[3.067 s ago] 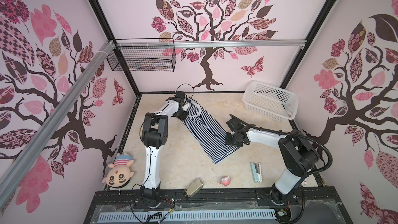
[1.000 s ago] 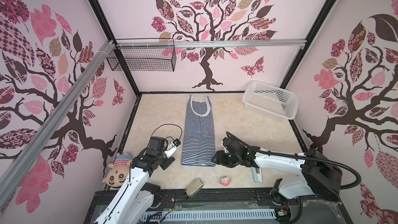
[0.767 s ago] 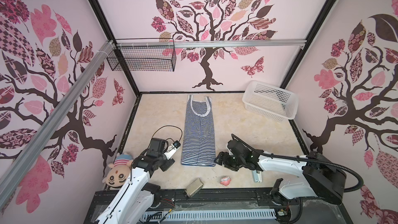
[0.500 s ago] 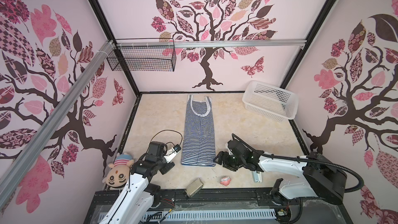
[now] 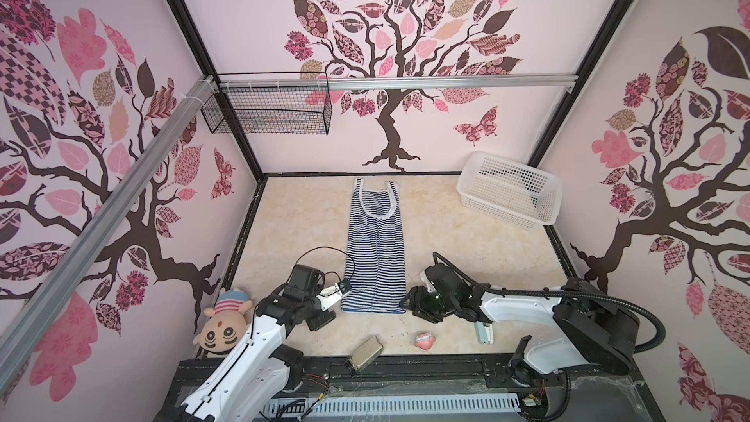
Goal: Fold and stack tank tops
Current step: Fold the tank top at the center of the table.
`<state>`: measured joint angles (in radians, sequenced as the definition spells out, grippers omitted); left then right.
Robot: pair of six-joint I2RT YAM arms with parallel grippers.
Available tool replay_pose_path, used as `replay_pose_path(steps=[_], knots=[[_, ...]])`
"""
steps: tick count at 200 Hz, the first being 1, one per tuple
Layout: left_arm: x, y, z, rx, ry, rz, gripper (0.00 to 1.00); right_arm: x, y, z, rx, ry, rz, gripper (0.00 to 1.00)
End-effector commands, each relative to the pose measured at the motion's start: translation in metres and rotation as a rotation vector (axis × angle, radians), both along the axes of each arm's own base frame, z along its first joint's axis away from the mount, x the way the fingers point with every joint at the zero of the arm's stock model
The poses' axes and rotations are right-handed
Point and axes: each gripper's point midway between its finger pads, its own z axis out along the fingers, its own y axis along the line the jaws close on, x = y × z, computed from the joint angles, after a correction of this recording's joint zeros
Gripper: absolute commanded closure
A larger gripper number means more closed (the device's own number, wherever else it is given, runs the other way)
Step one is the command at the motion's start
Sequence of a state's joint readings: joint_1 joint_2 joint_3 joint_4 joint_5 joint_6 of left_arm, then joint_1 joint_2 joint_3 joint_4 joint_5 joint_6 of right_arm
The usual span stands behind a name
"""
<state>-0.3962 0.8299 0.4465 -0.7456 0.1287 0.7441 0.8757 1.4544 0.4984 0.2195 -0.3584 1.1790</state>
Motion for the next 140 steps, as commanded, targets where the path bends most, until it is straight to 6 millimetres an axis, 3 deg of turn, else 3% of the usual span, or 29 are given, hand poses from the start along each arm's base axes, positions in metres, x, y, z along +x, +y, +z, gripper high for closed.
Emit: replay_pose_path(steps=[1, 52, 92, 140], knots=[[0.005, -0.012, 0.0, 0.001, -0.039, -0.044, 0.39, -0.001, 0.005, -0.003, 0.002, 0.023, 0.006, 0.36], [0.008, -0.026, -0.012, 0.038, -0.04, -0.105, 0.39, 0.002, 0.008, -0.006, -0.001, 0.031, 0.002, 0.38], [0.017, -0.037, -0.009, 0.017, -0.043, -0.107, 0.4, 0.002, 0.011, -0.011, -0.001, 0.04, 0.002, 0.39], [0.022, -0.037, -0.022, 0.062, -0.002, -0.115, 0.53, 0.002, 0.013, -0.015, 0.002, 0.055, 0.001, 0.42]])
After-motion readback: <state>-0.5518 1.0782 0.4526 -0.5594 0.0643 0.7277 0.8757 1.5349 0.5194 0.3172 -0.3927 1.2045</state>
